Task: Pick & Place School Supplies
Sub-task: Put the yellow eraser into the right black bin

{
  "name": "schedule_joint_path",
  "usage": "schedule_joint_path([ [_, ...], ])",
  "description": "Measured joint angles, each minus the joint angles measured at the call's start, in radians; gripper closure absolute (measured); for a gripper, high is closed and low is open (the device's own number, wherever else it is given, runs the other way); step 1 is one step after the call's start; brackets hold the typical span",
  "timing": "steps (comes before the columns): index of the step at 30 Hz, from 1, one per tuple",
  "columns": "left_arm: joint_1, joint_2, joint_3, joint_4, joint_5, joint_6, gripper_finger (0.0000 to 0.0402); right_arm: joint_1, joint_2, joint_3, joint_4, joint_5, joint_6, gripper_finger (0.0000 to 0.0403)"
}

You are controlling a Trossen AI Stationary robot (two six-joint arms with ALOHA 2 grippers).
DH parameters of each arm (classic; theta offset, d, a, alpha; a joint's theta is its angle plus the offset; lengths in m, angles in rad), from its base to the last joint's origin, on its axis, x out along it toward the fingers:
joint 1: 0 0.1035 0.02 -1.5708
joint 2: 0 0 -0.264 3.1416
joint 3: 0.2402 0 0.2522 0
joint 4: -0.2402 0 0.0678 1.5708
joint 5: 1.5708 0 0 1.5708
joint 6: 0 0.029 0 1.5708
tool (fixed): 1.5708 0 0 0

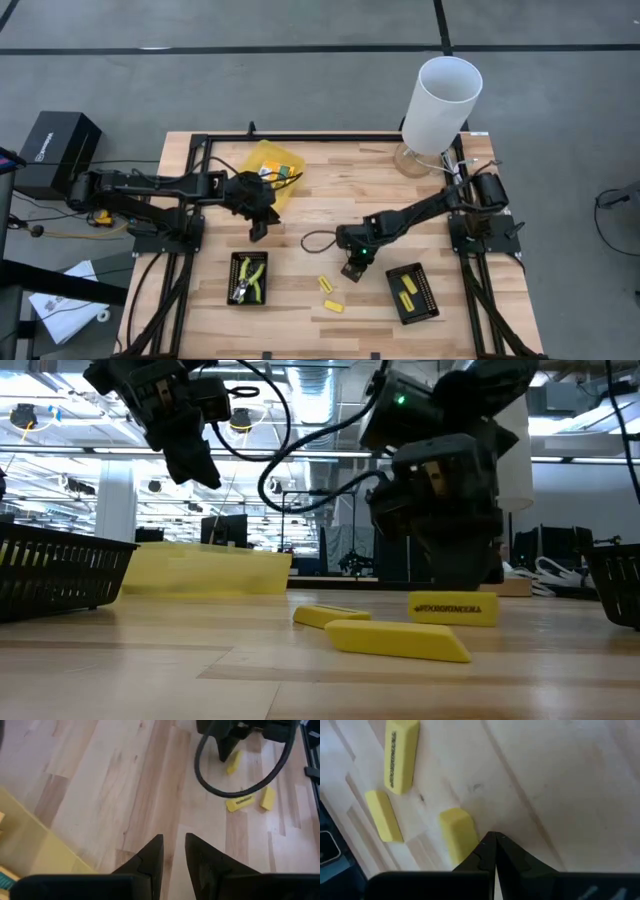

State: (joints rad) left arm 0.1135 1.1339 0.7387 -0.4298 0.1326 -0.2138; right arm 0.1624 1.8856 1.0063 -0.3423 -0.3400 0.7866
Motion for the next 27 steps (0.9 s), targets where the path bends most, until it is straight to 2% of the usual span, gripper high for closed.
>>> schedule_joint_path([
  [10,0.04,0.0,-0.008,0.008,0.024,0.0,0.0325,-0.053,0.0,0.0,0.0,-0.007,-0.053,0.0403],
  [19,0.044,0.0,-0.074,0.023,0.045,-0.008,0.0325,-0.103,-0.002,0.0,0.021,0.061,-0.045,0.0403],
  [21,0.044,-0.004,-0.074,0.037,0.054,-0.011,0.0325,-0.125,-0.013,0.002,0.05,0.102,-0.038,0.0403],
  [24,0.045,-0.03,-0.074,0.065,0.058,-0.034,0.0325,-0.153,-0.04,0.015,0.066,0.234,-0.038,0.0403],
  [27,0.045,-0.068,-0.074,0.068,0.057,-0.037,0.0325,-0.18,-0.112,0.027,0.102,0.266,-0.038,0.0403],
])
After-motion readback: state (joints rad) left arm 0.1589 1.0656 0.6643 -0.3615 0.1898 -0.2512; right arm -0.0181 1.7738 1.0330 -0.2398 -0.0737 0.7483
